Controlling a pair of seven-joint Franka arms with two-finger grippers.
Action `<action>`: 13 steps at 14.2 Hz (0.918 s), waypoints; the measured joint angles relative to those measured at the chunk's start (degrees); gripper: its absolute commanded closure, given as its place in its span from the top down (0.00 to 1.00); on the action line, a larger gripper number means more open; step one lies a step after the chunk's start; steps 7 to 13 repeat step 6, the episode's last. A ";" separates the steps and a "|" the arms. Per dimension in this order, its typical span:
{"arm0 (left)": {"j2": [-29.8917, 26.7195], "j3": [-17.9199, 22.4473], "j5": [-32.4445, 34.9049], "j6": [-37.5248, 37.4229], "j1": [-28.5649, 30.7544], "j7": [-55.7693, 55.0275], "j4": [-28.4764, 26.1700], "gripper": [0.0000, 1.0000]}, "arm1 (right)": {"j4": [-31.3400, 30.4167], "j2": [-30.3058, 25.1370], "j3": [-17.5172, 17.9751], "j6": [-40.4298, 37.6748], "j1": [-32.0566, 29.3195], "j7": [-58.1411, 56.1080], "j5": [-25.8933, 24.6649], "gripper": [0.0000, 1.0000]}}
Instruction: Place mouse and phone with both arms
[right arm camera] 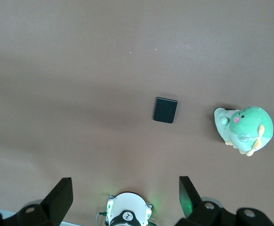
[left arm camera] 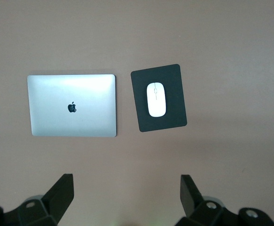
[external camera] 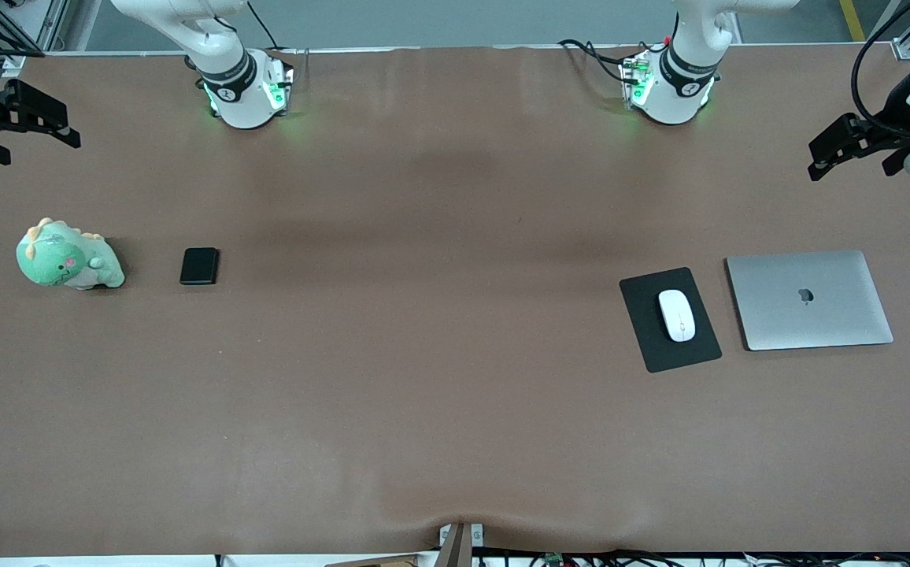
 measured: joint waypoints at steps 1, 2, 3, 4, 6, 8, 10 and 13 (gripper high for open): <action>0.00 0.00 0.00 -0.23 0.00 0.00 0.04 1.00 | 0.00 0.00 0.00 0.00 0.00 0.00 0.00 1.00; 0.00 0.00 0.00 -0.46 0.00 0.00 0.13 1.00 | -0.01 0.00 0.00 0.00 0.00 0.00 0.00 1.00; 0.00 0.01 0.00 -0.59 0.00 0.00 0.21 1.00 | -0.01 0.00 0.00 -0.01 0.00 0.00 0.00 1.00; 0.00 0.02 0.00 -0.63 0.01 0.00 0.26 1.00 | -0.01 0.00 0.00 -0.01 0.00 0.00 0.00 1.00; 0.00 0.06 0.00 -0.67 0.06 0.00 0.35 1.00 | -0.02 0.00 0.00 -0.03 0.00 0.00 0.00 1.00; 0.00 0.06 0.00 -0.67 0.06 0.00 0.35 1.00 | -0.02 0.00 0.00 -0.03 0.00 0.00 0.00 1.00; 0.00 0.06 0.00 -0.67 0.06 0.00 0.35 1.00 | -0.02 0.00 0.00 -0.03 0.00 0.00 0.00 1.00; 0.00 0.06 0.00 -0.67 0.06 0.00 0.35 1.00 | -0.02 0.00 0.00 -0.03 0.00 0.00 0.00 1.00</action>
